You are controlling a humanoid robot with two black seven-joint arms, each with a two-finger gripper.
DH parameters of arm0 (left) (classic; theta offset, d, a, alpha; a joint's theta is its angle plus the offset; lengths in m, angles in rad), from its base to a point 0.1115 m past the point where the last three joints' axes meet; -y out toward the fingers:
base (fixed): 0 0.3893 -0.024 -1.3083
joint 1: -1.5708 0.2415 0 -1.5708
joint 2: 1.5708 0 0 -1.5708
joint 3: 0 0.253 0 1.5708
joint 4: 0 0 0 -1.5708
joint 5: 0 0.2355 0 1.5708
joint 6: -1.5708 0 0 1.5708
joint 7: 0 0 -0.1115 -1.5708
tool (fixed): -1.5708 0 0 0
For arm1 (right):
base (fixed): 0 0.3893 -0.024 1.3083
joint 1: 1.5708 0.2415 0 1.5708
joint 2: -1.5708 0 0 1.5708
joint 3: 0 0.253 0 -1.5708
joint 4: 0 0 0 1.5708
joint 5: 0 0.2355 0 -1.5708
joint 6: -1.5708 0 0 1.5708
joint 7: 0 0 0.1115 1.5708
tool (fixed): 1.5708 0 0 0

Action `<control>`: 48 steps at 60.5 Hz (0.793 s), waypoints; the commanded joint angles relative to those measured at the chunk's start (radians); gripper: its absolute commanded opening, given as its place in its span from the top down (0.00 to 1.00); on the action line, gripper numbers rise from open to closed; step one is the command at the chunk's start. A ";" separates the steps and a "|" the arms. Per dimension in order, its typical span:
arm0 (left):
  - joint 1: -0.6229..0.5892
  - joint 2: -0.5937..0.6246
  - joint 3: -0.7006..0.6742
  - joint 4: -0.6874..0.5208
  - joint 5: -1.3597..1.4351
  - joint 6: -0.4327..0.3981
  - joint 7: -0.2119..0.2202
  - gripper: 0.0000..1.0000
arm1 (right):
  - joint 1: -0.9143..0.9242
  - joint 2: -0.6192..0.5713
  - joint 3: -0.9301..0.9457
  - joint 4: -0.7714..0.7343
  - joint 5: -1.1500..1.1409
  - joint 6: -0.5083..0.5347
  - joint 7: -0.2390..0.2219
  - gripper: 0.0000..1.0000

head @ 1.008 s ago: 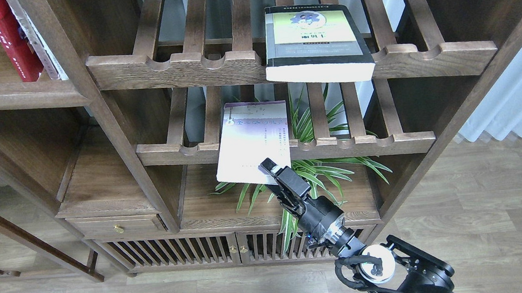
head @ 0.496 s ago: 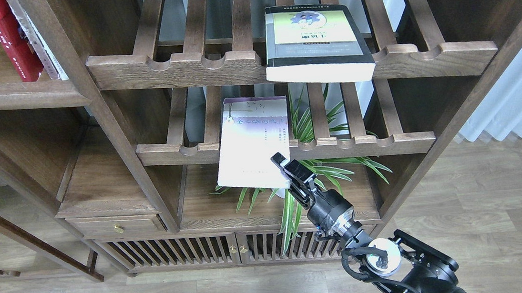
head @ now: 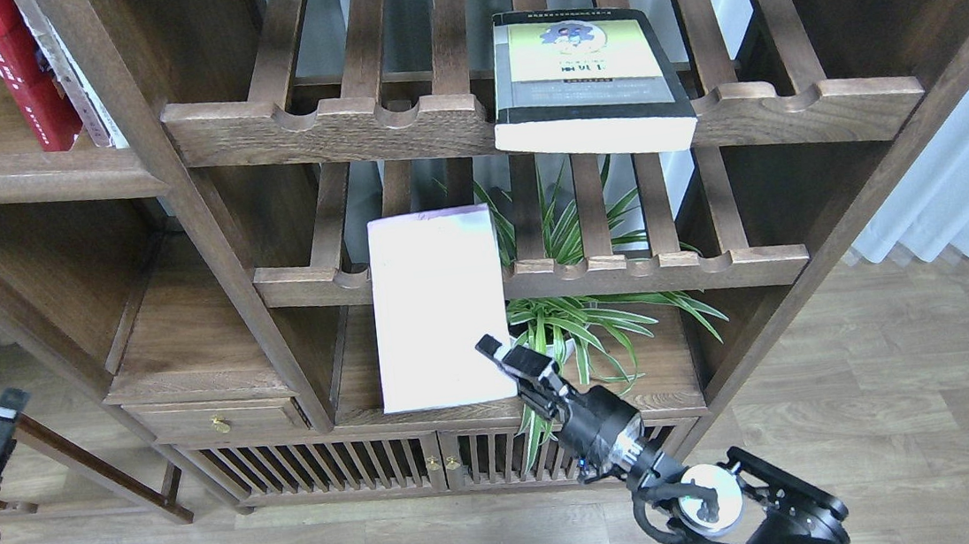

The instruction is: Organize books on shelf

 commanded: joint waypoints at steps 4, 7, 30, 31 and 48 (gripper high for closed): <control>0.003 -0.003 0.105 -0.001 -0.051 0.000 0.008 0.00 | -0.048 0.000 -0.018 0.048 -0.004 0.000 -0.030 0.96; 0.006 -0.003 0.137 -0.003 -0.057 0.000 0.005 0.00 | -0.065 0.000 -0.021 0.063 -0.006 0.000 -0.038 0.96; -0.001 -0.006 0.373 -0.037 -0.206 0.000 -0.008 0.00 | -0.127 0.000 -0.081 0.089 -0.017 0.000 -0.098 0.96; -0.001 -0.006 0.387 -0.037 -0.218 0.000 -0.008 0.00 | -0.127 0.000 -0.086 0.089 -0.017 0.000 -0.101 0.96; -0.032 -0.033 0.576 -0.037 -0.316 0.000 -0.009 0.00 | -0.128 0.000 -0.118 0.089 -0.014 0.000 -0.118 0.95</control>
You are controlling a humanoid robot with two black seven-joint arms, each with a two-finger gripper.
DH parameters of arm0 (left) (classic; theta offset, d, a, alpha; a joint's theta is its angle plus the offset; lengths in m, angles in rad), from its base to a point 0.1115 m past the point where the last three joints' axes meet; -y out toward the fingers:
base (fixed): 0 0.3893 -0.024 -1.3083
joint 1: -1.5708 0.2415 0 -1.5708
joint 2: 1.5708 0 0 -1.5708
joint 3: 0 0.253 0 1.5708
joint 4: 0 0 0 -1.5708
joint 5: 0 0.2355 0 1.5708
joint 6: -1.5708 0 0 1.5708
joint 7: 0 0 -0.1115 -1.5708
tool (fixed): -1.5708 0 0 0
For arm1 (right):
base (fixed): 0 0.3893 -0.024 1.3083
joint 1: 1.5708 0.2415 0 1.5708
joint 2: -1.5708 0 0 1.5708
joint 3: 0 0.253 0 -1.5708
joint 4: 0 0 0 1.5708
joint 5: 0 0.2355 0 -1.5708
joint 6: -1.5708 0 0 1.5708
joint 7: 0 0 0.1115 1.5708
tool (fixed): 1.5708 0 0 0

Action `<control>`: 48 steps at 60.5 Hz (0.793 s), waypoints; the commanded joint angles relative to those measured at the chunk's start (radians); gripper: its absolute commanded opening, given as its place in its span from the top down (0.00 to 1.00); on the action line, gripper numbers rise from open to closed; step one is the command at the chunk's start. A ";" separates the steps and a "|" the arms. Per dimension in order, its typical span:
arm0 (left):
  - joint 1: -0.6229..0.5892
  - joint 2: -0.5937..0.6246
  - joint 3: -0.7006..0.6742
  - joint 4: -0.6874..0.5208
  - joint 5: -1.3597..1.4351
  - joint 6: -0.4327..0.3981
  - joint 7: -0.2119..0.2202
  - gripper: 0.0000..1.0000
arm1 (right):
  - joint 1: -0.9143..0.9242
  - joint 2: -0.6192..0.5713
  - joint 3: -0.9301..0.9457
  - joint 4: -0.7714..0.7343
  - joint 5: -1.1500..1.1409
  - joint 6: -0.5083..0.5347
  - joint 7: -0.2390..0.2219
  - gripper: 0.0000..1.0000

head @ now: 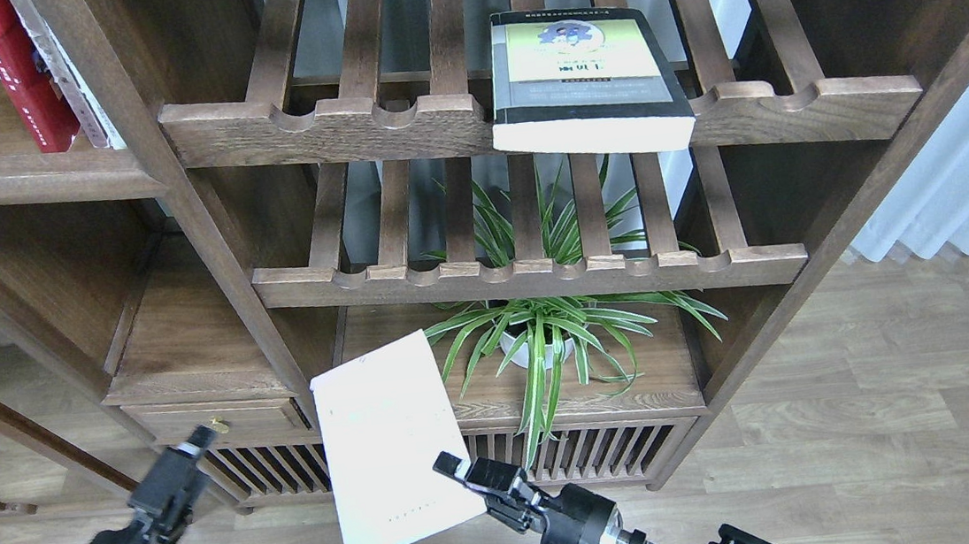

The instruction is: Organize books on shelf

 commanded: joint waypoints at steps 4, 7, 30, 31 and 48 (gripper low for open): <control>-0.014 -0.043 0.083 0.000 -0.018 0.000 -0.001 0.00 | 0.003 0.000 -0.021 -0.001 0.004 0.000 -0.003 0.94; -0.022 -0.055 0.090 -0.002 -0.018 0.000 -0.001 0.00 | 0.003 0.000 -0.026 -0.001 0.004 0.000 -0.005 0.94; -0.048 -0.130 0.104 0.015 -0.018 0.000 0.000 0.00 | -0.011 0.000 -0.060 0.015 0.002 0.000 -0.006 0.94; -0.052 -0.135 0.104 0.015 -0.018 0.000 0.000 0.00 | -0.011 0.000 -0.061 0.015 0.002 0.000 -0.008 0.94; -0.065 -0.158 0.104 0.017 -0.018 0.000 0.002 0.02 | -0.020 0.000 -0.061 0.019 0.002 0.000 -0.017 0.94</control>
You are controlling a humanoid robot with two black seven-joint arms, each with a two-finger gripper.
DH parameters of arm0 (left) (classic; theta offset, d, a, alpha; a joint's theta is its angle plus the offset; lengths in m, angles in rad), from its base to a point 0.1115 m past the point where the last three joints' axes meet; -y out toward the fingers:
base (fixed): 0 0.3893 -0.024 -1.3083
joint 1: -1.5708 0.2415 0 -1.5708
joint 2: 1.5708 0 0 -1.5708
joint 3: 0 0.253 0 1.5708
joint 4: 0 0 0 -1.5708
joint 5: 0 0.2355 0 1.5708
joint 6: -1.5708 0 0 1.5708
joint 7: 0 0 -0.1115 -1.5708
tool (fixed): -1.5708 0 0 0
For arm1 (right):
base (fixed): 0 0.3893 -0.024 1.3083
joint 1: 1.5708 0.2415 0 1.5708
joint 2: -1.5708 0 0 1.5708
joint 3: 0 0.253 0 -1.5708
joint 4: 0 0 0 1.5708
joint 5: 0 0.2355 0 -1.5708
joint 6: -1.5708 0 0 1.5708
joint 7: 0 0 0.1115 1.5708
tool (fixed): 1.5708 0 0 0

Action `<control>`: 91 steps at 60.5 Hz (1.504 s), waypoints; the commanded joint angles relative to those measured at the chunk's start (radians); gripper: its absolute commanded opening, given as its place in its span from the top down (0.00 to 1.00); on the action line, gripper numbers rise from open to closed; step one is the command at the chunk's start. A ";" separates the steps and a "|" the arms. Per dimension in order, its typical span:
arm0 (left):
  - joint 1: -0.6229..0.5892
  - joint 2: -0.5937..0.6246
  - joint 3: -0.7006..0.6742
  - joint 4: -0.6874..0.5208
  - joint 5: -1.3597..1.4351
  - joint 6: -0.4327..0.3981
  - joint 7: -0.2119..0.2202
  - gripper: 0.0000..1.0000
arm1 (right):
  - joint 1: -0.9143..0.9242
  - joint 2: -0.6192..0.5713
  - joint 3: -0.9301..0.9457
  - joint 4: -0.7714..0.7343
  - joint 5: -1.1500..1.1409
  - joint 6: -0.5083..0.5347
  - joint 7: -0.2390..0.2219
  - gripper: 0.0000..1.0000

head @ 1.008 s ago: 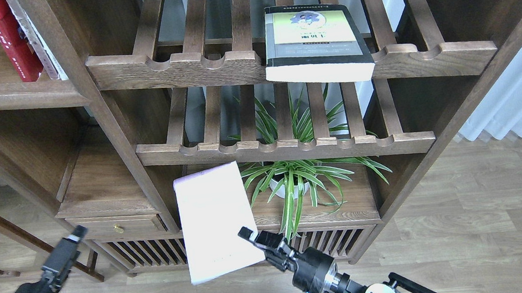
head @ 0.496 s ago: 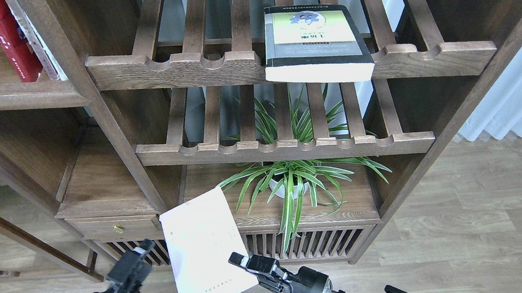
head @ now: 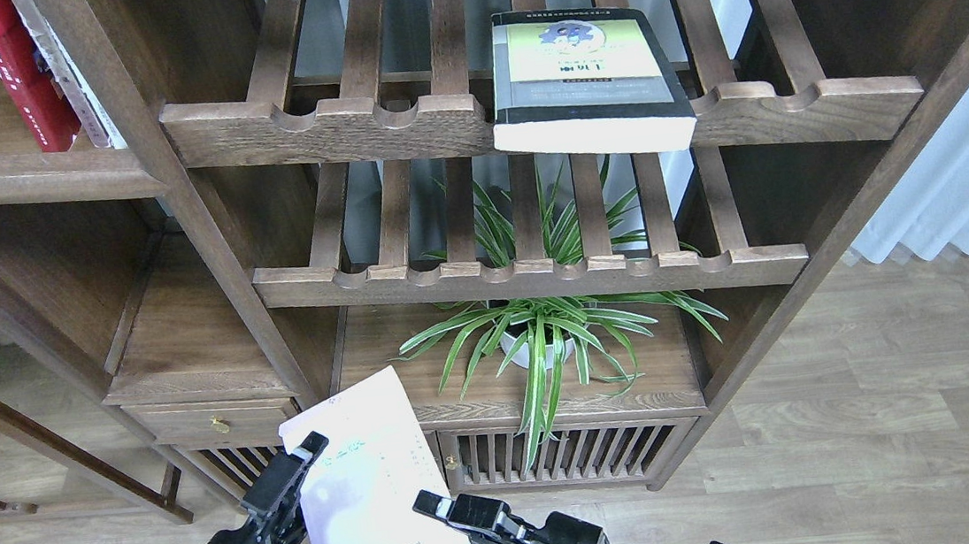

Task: Organize books on shelf
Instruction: 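Hold the white book with both grippers and lower it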

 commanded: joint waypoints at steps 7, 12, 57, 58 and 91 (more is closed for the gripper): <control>-0.001 -0.008 0.029 -0.001 0.002 0.000 0.004 0.07 | -0.006 0.000 -0.001 0.003 -0.003 0.000 -0.006 0.94; -0.006 -0.008 0.052 -0.001 0.000 0.000 0.000 0.12 | -0.008 0.000 -0.001 0.003 -0.003 0.000 -0.006 0.94; -0.006 0.104 0.057 -0.001 -0.001 0.000 0.000 0.85 | -0.012 0.000 0.011 -0.005 -0.003 0.000 -0.007 0.94; -0.006 0.107 0.057 -0.001 -0.001 0.000 0.001 0.86 | -0.012 0.000 0.011 -0.005 -0.003 0.000 -0.007 0.94; -0.006 0.208 0.069 -0.023 -0.001 0.000 0.003 0.93 | 0.002 0.000 0.021 -0.014 0.005 0.000 -0.006 0.94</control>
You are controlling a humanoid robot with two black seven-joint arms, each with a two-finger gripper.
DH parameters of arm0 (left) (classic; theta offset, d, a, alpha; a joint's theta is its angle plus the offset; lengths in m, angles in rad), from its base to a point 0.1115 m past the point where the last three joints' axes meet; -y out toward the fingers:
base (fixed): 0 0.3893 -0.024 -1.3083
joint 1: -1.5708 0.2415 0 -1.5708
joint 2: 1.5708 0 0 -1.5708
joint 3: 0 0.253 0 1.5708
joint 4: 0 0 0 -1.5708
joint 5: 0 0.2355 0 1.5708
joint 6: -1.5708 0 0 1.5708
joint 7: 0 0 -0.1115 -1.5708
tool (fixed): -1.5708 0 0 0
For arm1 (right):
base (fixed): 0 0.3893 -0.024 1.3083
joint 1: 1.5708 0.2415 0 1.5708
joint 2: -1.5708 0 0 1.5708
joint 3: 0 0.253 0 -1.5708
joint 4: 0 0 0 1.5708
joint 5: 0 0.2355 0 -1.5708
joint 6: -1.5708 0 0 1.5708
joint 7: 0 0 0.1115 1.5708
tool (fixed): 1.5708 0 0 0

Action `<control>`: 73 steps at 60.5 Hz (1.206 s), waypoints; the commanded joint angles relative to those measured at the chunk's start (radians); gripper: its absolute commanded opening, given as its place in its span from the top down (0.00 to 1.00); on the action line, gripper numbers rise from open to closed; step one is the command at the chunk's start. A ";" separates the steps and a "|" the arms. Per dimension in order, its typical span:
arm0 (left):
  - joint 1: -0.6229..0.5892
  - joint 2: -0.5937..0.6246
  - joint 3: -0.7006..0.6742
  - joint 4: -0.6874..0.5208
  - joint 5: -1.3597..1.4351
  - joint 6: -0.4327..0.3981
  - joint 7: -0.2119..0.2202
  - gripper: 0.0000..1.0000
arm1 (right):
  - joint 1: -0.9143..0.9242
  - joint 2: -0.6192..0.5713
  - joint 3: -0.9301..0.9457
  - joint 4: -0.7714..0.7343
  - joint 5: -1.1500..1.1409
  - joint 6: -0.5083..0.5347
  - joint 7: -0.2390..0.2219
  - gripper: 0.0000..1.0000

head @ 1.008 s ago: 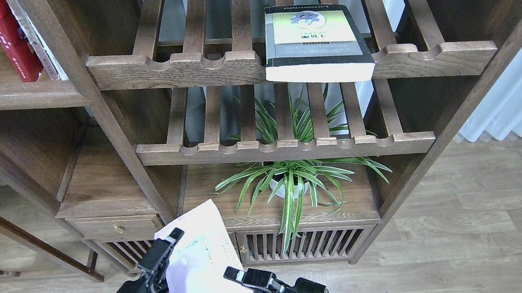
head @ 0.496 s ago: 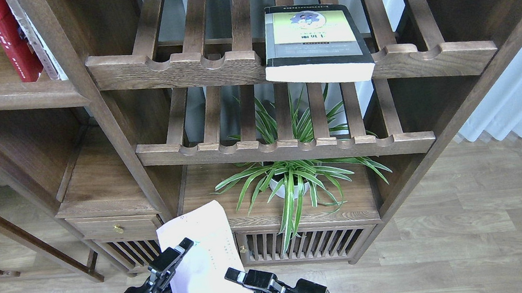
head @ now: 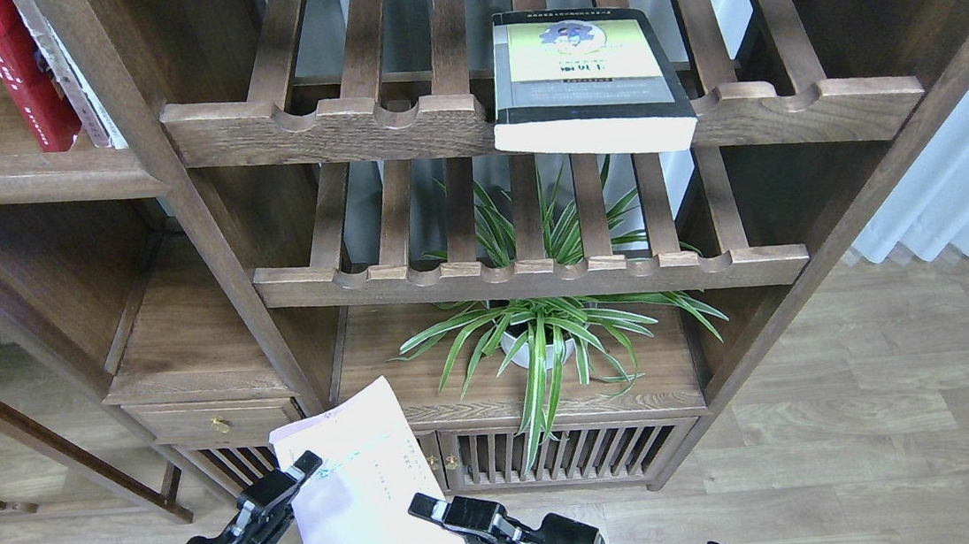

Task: Organize books on shelf
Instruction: 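Hold the white book with both grippers and lower it, then carry the white book with the left gripper to the side shelf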

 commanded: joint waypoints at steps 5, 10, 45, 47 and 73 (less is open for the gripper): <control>0.000 0.022 0.001 -0.010 0.000 0.001 -0.001 0.93 | 0.000 -0.001 0.000 -0.004 0.000 0.000 0.000 0.94; 0.000 0.027 0.001 -0.015 0.000 0.001 -0.001 0.93 | 0.000 -0.001 0.002 -0.004 0.002 0.000 0.000 0.94; 0.009 0.057 -0.018 -0.035 0.000 0.001 -0.005 0.92 | -0.003 -0.001 0.005 0.001 0.002 0.000 0.000 0.82; 0.009 0.059 -0.022 -0.028 0.002 0.001 0.002 0.93 | -0.006 -0.001 0.006 0.001 -0.003 0.000 -0.002 0.70; 0.092 0.252 -0.223 -0.151 0.002 0.001 0.010 0.92 | -0.014 -0.001 0.029 -0.004 -0.037 0.000 -0.002 0.21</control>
